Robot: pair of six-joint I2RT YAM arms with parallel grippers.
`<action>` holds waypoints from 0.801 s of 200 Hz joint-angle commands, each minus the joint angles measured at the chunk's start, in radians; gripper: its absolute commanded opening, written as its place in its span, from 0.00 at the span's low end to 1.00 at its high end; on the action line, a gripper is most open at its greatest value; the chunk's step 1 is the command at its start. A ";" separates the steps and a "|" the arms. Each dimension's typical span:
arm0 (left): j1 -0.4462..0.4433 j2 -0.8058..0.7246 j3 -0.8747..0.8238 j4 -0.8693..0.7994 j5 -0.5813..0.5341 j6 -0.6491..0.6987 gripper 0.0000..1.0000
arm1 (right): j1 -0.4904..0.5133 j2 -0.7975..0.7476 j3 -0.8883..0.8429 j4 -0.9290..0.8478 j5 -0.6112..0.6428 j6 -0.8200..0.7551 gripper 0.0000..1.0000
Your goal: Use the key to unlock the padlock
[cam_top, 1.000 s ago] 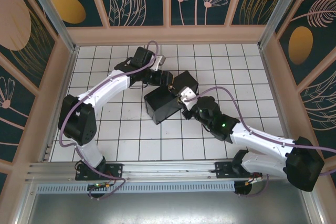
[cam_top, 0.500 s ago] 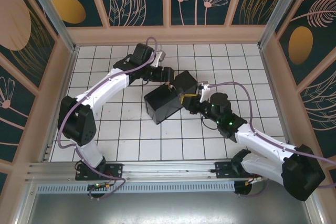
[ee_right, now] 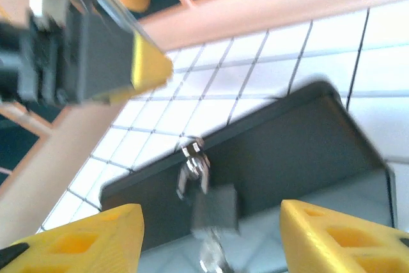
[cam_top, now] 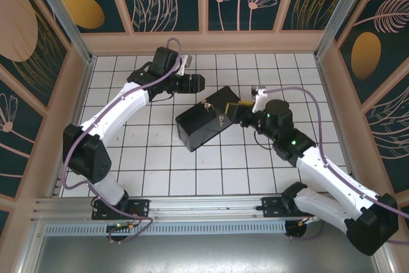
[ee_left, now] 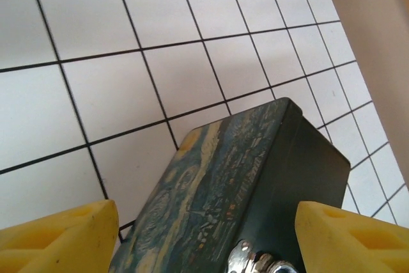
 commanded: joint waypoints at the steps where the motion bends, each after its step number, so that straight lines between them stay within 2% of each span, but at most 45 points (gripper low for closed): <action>1: 0.009 -0.048 -0.064 -0.031 -0.060 0.007 0.76 | 0.046 0.134 0.140 -0.151 0.098 -0.133 0.60; 35: 0.027 -0.101 -0.150 -0.034 -0.079 -0.005 0.79 | 0.121 0.312 0.341 -0.366 0.149 -0.190 0.57; 79: 0.034 -0.136 -0.229 -0.032 -0.048 0.009 0.77 | 0.151 0.388 0.451 -0.558 0.181 -0.185 0.58; 107: 0.034 -0.167 -0.271 -0.008 0.019 0.018 0.77 | 0.158 0.389 0.459 -0.612 0.183 -0.176 0.58; 160: 0.032 -0.197 -0.292 -0.014 0.061 0.037 0.76 | 0.161 0.449 0.482 -0.635 0.186 -0.206 0.58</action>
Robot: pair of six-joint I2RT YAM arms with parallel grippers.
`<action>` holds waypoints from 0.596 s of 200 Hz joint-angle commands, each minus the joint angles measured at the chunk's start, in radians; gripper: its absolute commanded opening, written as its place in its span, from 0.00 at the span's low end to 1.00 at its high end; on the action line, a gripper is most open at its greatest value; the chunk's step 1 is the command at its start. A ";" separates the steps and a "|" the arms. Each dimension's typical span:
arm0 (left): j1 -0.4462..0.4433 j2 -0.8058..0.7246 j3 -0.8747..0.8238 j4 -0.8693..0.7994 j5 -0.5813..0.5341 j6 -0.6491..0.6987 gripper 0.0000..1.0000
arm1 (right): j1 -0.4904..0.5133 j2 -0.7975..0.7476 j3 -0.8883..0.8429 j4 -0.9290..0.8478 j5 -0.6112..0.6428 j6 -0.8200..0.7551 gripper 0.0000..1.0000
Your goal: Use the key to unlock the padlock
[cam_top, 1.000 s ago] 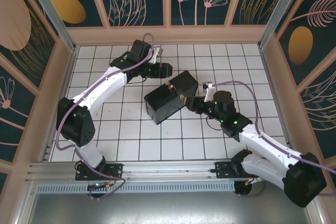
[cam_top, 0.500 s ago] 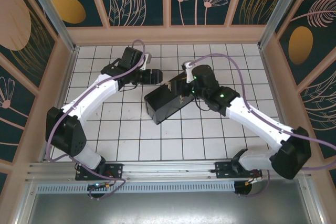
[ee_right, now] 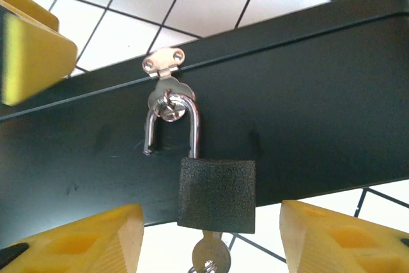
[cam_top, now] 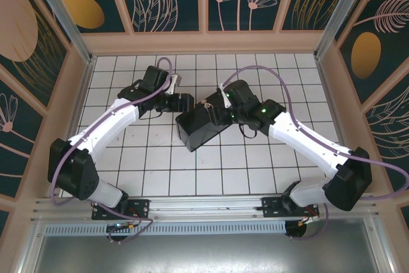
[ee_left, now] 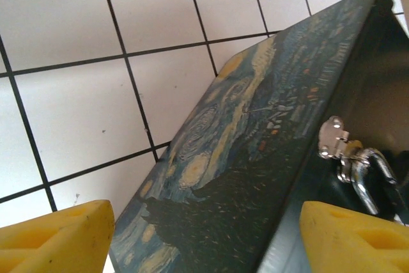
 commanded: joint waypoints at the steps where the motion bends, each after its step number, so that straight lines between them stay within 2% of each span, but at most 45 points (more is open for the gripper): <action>1: 0.001 -0.029 -0.017 0.001 0.038 0.026 0.76 | 0.011 0.046 0.045 -0.049 0.038 -0.030 0.58; 26: 0.001 -0.038 -0.042 0.004 0.039 0.031 0.75 | 0.014 0.066 0.050 -0.036 0.060 -0.037 0.57; 77: -0.004 -0.039 -0.076 0.022 0.077 0.049 0.70 | 0.016 0.093 0.083 -0.025 0.068 -0.034 0.49; 119: -0.013 -0.039 -0.076 0.025 0.098 0.062 0.66 | 0.036 0.144 0.141 -0.077 0.070 -0.038 0.43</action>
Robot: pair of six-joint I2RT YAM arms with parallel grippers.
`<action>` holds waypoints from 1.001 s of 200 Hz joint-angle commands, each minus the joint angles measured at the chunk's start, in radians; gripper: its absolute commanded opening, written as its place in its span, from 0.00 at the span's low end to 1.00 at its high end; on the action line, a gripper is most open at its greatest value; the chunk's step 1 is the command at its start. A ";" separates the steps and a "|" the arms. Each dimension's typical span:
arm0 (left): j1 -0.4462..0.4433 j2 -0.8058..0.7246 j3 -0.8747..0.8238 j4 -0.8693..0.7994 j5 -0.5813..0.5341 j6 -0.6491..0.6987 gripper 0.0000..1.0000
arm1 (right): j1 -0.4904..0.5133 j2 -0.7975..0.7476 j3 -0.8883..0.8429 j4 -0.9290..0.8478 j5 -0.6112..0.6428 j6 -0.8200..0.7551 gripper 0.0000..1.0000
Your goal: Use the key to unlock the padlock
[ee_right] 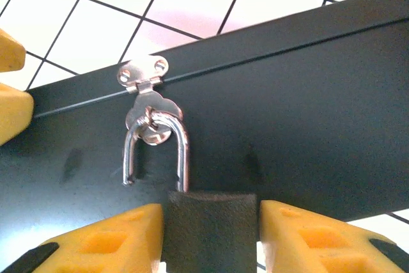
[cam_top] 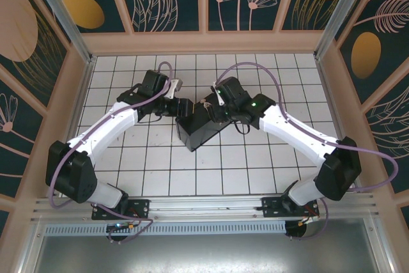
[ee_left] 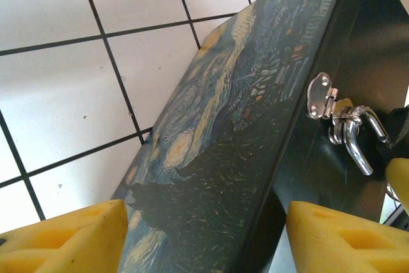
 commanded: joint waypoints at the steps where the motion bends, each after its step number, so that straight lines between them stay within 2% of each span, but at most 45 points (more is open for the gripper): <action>1: -0.011 -0.015 -0.013 -0.001 0.033 0.029 0.66 | 0.023 0.034 0.059 -0.050 0.019 -0.009 0.43; 25: -0.014 -0.015 -0.016 0.004 0.025 0.025 0.65 | 0.032 0.063 0.083 -0.099 0.046 0.001 0.40; 41: -0.013 -0.013 -0.016 0.006 0.021 0.022 0.65 | 0.033 0.060 0.082 -0.117 0.064 0.015 0.34; 58: -0.013 -0.013 -0.012 0.007 0.015 0.018 0.64 | 0.038 0.056 0.083 -0.137 0.066 0.025 0.34; 89: -0.013 -0.011 -0.007 0.010 0.014 0.013 0.64 | 0.071 0.064 0.100 -0.175 0.085 0.049 0.45; 134: -0.013 -0.005 -0.003 0.017 0.013 0.013 0.64 | 0.083 0.082 0.101 -0.207 0.111 0.068 0.45; 146: -0.013 -0.005 -0.001 0.016 0.010 0.014 0.64 | 0.082 0.087 0.104 -0.215 0.114 0.066 0.44; 177: -0.012 -0.012 0.005 0.015 0.005 0.004 0.64 | 0.082 0.107 0.127 -0.250 0.132 0.080 0.30; 200: -0.013 -0.020 -0.017 0.048 0.038 -0.055 0.64 | 0.078 0.106 0.140 -0.263 0.139 0.156 0.22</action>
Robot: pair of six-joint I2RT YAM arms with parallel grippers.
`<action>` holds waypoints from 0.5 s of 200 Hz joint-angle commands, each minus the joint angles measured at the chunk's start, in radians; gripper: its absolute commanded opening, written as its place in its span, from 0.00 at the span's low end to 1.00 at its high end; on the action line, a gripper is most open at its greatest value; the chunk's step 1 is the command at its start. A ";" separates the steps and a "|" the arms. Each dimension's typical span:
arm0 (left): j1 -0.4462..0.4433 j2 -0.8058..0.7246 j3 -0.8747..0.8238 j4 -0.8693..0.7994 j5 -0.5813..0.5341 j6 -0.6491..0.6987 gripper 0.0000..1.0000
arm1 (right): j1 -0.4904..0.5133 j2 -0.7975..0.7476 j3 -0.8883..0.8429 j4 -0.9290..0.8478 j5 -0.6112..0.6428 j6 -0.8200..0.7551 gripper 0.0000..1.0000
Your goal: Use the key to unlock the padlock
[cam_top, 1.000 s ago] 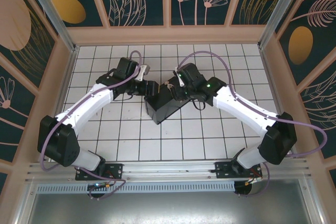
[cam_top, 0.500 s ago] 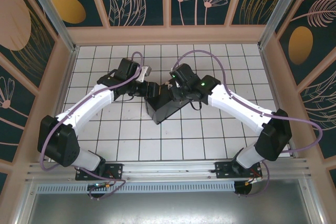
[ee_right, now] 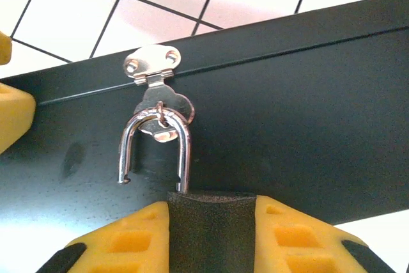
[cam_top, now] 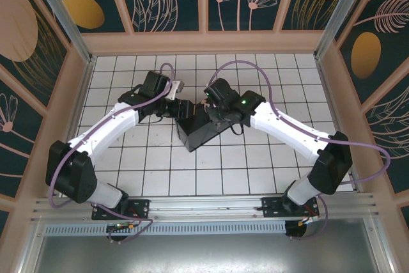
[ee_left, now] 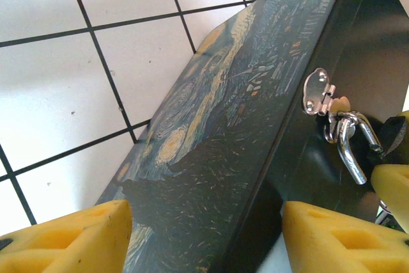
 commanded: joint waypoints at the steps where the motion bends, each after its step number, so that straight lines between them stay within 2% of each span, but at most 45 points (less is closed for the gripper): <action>1: -0.004 -0.021 -0.012 0.046 0.029 -0.055 0.64 | 0.005 0.030 0.015 -0.088 0.019 0.086 0.22; 23: -0.004 -0.045 -0.072 0.121 0.099 -0.122 0.65 | 0.004 0.013 -0.002 -0.046 -0.019 0.218 0.19; 100: -0.006 -0.050 -0.062 0.070 0.067 -0.103 0.63 | 0.011 0.015 0.026 -0.050 0.012 0.587 0.10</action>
